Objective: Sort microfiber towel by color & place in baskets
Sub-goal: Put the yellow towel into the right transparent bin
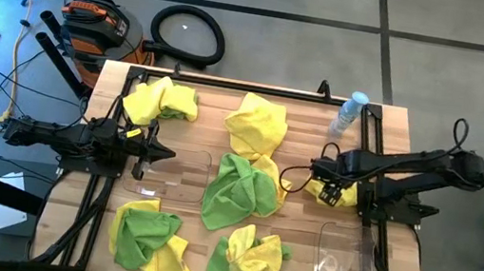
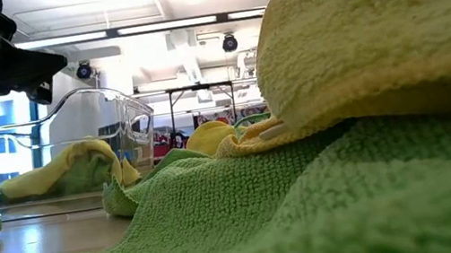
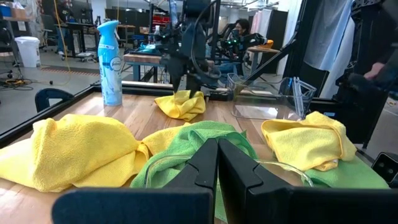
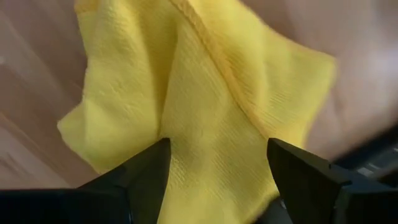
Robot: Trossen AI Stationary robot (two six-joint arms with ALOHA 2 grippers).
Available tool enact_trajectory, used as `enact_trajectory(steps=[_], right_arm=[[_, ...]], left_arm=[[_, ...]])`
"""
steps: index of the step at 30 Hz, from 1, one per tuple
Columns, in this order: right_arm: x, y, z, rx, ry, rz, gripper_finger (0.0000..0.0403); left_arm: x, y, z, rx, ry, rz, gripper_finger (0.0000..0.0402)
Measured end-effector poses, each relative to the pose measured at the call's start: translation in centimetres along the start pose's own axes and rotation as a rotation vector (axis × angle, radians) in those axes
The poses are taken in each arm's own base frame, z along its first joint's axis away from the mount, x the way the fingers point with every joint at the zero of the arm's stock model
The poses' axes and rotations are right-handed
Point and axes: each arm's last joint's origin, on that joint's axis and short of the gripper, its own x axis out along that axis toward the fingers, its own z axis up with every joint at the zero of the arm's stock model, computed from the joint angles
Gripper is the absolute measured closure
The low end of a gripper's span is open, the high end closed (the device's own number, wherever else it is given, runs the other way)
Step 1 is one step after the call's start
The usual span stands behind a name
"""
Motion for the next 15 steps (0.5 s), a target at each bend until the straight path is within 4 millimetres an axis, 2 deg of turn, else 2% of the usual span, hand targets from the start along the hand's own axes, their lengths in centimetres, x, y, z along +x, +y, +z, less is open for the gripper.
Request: enact_trajectory(steps=[2,5,12,15], right_arm=[[1.0,0.1,-0.2,0.008,-0.008,0.029,0.0136],[1.3,0.4,0.0,0.013,-0.008,0.097,0.0136],[1.4,0.8,1.1,0.214,-0.119,0.136,0.0139],[2.4,1.1,1.2,0.269,-0.151,0.175,0.0139]], left_arm=[[0.0,0.0,0.0,0.0,0.0,0.0,0.0401],[0.0,0.0,0.0,0.0,0.0,0.0,0.0401],[0.0,0.0,0.0,0.0,0.0,0.0,0.0401],[0.0,0.0,0.0,0.0,0.0,0.0,0.0401]])
